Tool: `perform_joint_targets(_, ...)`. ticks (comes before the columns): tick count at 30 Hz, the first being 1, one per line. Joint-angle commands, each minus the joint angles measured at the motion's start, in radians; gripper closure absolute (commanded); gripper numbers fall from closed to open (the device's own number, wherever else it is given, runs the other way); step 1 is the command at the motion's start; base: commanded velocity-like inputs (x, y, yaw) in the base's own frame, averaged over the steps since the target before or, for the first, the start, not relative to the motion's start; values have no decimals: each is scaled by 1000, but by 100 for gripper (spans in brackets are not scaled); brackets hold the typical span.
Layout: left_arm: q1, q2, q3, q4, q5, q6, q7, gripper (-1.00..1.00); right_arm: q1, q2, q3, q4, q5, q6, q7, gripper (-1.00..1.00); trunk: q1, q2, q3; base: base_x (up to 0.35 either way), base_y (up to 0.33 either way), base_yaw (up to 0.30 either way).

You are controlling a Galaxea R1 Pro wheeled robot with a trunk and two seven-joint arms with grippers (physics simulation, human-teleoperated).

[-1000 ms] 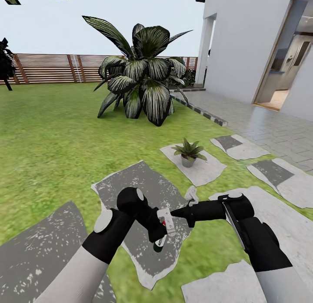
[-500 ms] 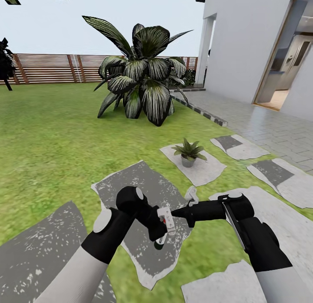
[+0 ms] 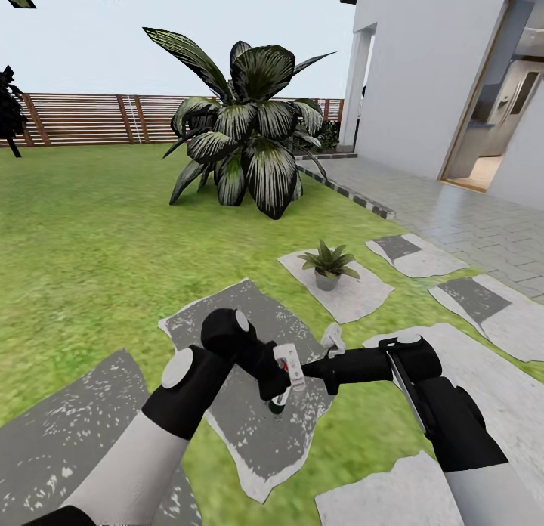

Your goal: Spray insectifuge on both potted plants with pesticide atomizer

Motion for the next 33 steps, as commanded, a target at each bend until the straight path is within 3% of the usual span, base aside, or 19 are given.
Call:
perform_joint_targets(1,-3,0,0,-1,-9,11,-10,100,-1,0,1,-1,8,7,8,100,0,0,-1,0,0,0)
perform_joint_targets(33,-5,0,3,26,-15,9,-7,100,-1,0,0,-1,9,7,8,100,0,0,-1,0,0,0)
